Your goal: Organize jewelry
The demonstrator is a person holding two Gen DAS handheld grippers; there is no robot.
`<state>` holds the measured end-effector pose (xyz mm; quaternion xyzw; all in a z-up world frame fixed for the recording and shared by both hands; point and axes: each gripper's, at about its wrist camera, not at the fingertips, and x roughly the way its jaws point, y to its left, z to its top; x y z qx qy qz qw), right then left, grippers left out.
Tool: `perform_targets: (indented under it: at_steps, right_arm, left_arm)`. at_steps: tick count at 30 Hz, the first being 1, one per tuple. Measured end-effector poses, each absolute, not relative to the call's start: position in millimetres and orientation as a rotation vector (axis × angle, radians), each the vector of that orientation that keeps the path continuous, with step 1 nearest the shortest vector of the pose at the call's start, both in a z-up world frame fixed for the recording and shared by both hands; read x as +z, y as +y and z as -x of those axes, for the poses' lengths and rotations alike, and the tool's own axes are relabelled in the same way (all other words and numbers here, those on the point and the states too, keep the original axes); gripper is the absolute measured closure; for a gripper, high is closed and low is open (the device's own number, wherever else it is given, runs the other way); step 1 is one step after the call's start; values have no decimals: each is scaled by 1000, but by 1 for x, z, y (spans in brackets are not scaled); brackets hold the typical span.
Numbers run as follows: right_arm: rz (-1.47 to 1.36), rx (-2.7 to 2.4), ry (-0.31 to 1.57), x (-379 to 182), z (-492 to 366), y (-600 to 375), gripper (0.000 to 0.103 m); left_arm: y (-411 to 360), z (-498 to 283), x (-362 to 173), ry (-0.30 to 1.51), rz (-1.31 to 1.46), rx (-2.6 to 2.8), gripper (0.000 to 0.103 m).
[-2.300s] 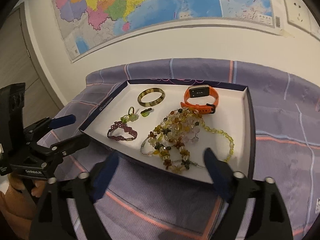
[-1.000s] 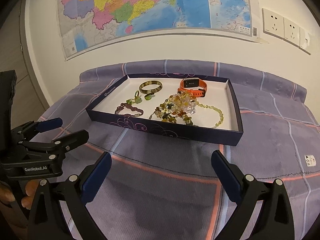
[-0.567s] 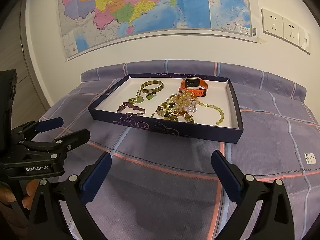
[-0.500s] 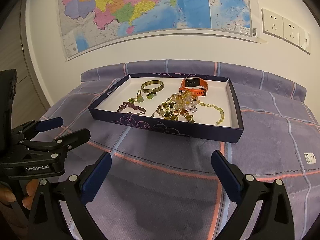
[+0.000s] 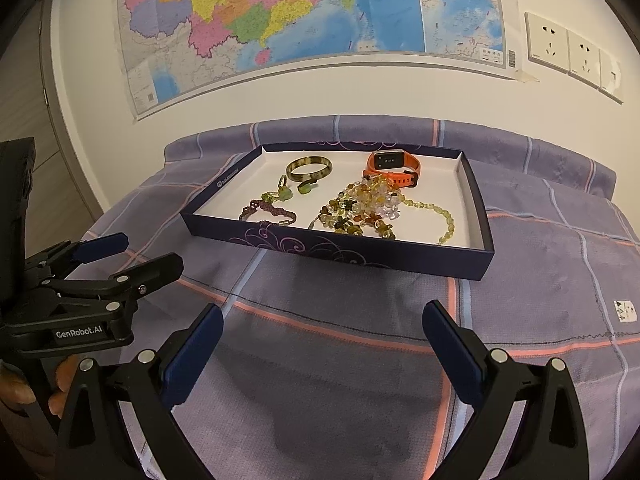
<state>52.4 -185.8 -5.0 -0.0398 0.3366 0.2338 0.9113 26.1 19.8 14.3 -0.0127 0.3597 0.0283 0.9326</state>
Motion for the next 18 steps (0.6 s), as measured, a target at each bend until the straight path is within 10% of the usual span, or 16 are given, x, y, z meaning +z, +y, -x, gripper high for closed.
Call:
perform_targets:
  at_steps: [18]
  right_arm:
    - [77, 481, 703, -7, -53, -184, 6]
  left_arm:
    - [20, -26, 11, 743, 23, 58, 6]
